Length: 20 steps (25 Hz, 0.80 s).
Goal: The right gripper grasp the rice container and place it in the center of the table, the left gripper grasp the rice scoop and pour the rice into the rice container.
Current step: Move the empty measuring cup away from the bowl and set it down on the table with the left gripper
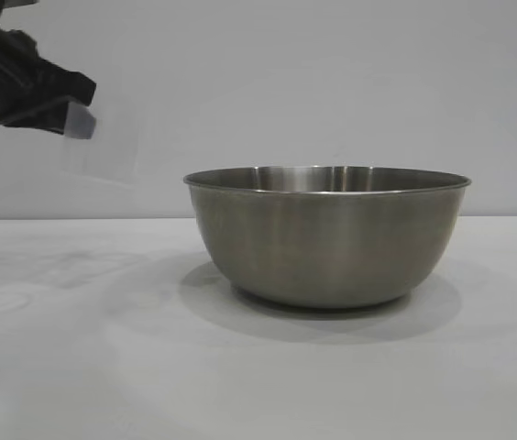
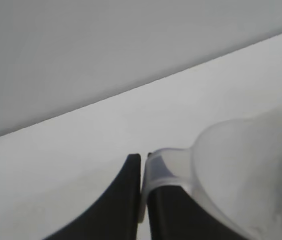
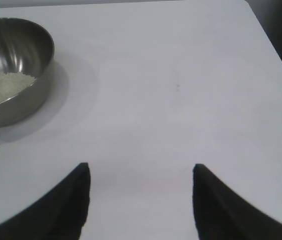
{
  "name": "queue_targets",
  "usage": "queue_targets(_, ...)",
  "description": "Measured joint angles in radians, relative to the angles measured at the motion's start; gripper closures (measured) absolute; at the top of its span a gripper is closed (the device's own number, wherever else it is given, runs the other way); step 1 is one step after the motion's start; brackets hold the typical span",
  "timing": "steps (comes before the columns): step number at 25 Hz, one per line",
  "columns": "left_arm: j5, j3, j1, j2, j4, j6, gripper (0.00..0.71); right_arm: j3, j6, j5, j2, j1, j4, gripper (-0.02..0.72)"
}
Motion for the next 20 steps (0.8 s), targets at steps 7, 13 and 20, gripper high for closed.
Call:
queue_targets(7,-0.031,0.002,0.0,0.055,-0.008,0.006,0.71,0.0,0.0,0.0,0.0,0.0,0.0,0.322)
queue_targets(13,-0.057,0.037,0.0,0.073,-0.008,0.011,0.71,0.0,0.0,0.0,0.0,0.0,0.0,0.322)
queue_targets(20,-0.084,0.088,0.0,0.073,-0.008,0.031,0.71,0.0,0.0,0.0,0.0,0.0,0.0,0.322)
